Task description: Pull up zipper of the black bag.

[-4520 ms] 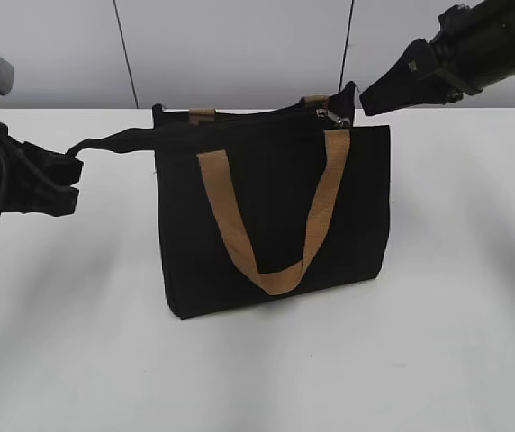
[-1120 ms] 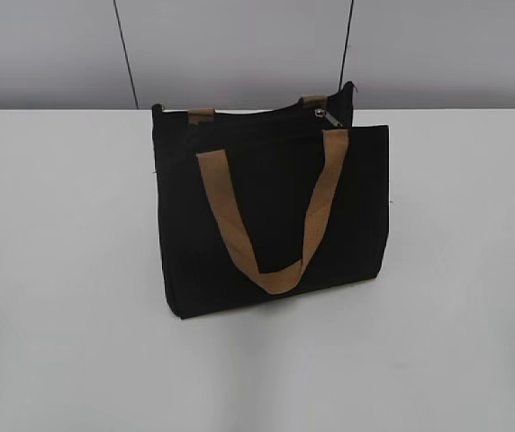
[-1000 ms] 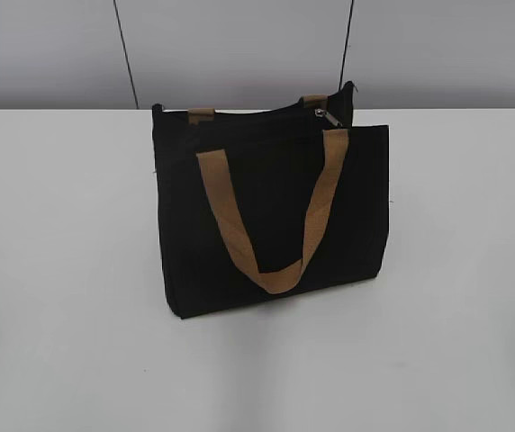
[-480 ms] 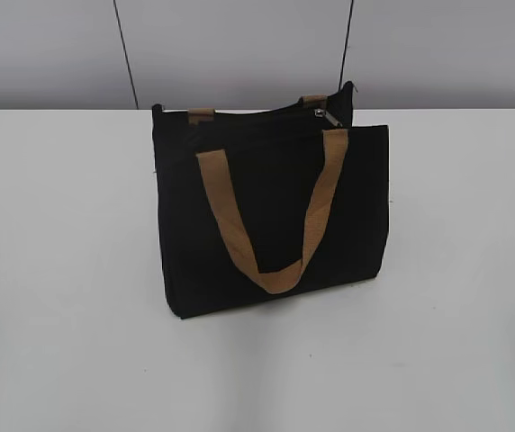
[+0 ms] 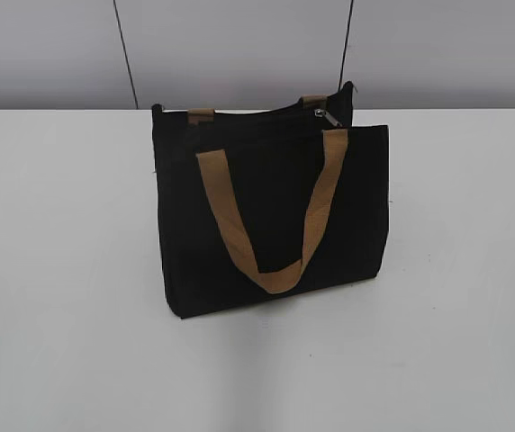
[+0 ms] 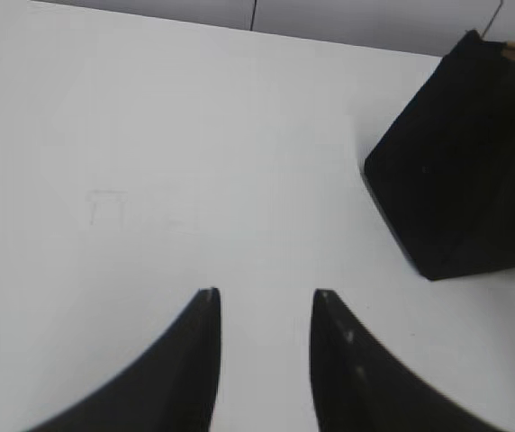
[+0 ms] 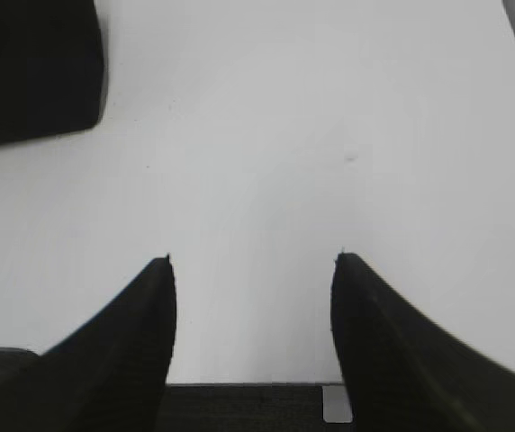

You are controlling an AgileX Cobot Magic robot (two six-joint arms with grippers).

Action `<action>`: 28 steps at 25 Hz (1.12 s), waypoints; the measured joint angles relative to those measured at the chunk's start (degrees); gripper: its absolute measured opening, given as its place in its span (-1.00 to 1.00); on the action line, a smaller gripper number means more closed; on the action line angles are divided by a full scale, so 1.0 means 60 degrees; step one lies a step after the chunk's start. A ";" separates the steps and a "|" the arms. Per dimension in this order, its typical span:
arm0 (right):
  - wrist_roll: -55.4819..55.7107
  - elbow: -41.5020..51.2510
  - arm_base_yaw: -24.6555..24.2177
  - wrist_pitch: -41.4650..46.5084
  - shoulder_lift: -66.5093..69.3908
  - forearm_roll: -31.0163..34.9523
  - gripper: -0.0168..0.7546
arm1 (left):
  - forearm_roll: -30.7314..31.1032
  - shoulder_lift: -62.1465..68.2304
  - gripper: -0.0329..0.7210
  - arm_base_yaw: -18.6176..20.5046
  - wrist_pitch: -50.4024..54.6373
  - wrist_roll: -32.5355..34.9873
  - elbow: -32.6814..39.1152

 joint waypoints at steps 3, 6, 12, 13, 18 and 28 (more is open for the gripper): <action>0.0000 0.0000 -0.0667 0.0000 -0.0001 0.0000 0.17 | 0.0000 0.0000 -0.26 0.0235 0.0000 0.0000 0.0000; 0.0000 0.0000 -0.1213 0.0000 -0.0078 0.0000 0.17 | 0.0000 -0.0079 -0.27 0.0430 -0.0011 0.0000 0.0000; 0.0000 0.0010 -0.1958 -0.0012 -0.0929 -0.0001 0.17 | 0.0000 -0.0271 -0.28 0.0752 -0.0001 0.0000 0.0000; 0.0000 0.0010 -0.2060 -0.0012 -0.0954 0.0008 0.17 | 0.0000 -0.0273 -0.28 0.0752 -0.0001 0.0000 0.0000; 0.0004 0.0010 -0.2171 -0.0012 -0.0954 0.0019 0.17 | 0.0000 -0.0273 -0.28 0.0780 -0.0001 0.0000 0.0000; 0.0004 0.0010 -0.2175 -0.0012 -0.0954 0.0026 0.17 | 0.0000 -0.0273 -0.28 0.0780 -0.0001 0.0000 0.0000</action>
